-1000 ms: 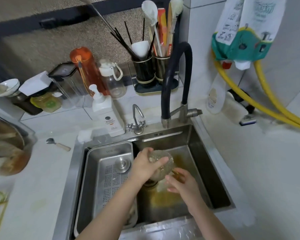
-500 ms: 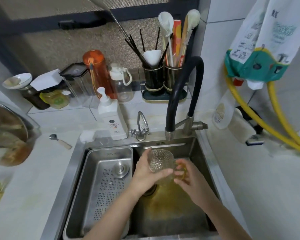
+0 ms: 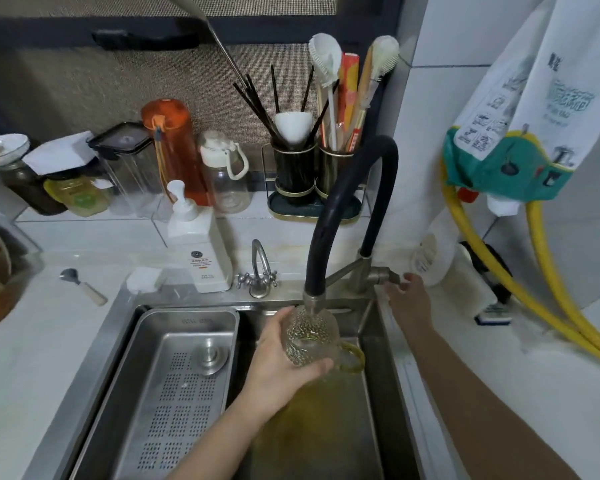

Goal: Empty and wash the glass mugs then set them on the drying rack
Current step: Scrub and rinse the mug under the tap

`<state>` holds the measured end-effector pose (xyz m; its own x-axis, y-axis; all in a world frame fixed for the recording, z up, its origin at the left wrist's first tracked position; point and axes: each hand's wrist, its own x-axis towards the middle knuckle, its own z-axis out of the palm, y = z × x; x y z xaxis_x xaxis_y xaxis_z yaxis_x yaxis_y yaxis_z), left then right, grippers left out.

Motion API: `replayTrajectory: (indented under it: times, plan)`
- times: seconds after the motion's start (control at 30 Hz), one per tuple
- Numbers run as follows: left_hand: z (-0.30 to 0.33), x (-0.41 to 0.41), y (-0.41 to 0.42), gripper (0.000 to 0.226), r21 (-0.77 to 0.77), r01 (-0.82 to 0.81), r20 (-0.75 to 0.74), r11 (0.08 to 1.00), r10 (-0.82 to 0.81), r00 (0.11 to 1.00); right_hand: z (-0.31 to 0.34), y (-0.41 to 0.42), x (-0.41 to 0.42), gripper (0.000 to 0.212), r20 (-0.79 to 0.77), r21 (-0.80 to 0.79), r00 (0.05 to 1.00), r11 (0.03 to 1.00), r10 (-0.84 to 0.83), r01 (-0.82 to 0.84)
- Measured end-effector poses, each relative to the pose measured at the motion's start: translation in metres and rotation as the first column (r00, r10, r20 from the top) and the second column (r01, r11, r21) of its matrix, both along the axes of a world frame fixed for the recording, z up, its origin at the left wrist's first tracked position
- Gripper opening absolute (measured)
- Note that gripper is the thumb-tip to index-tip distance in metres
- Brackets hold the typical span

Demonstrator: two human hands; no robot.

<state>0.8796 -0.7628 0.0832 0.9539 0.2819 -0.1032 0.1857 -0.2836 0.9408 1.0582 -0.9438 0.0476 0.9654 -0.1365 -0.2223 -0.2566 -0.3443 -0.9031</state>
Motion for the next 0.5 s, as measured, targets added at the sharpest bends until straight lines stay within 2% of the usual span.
replayTrajectory:
  times: [0.07, 0.1, 0.23, 0.43, 0.5]
  plan:
    - [0.0, 0.001, -0.002, 0.082, -0.024, 0.003, 0.005, 1.0, -0.003, 1.0, -0.004, 0.0, 0.011, 0.022, 0.008, -0.15, 0.999, 0.988, 0.04, -0.038]
    - [0.0, 0.002, -0.002, 0.083, -0.034, 0.001, 0.011, 0.999, -0.001, 1.0, -0.006, 0.0, 0.015, 0.017, 0.026, -0.18, 0.999, 0.983, 0.038, -0.033]
    - [0.003, 0.005, -0.003, 0.089, -0.038, 0.0, 0.028, 0.999, 0.001, 1.0, -0.023, -0.006, 0.028, 0.022, 0.068, -0.145, 0.997, 0.989, -0.022, 0.032]
    - [0.004, 0.004, -0.004, 0.086, -0.01, 0.001, 0.019, 1.0, -0.001, 1.0, -0.025, -0.012, 0.033, 0.019, 0.087, -0.217, 0.996, 0.976, 0.027, -0.007]
    - [0.003, 0.004, -0.004, 0.086, -0.006, -0.002, 0.013, 1.0, 0.002, 1.0, -0.025, -0.014, 0.034, 0.018, 0.101, -0.296, 0.993, 0.955, 0.068, -0.035]
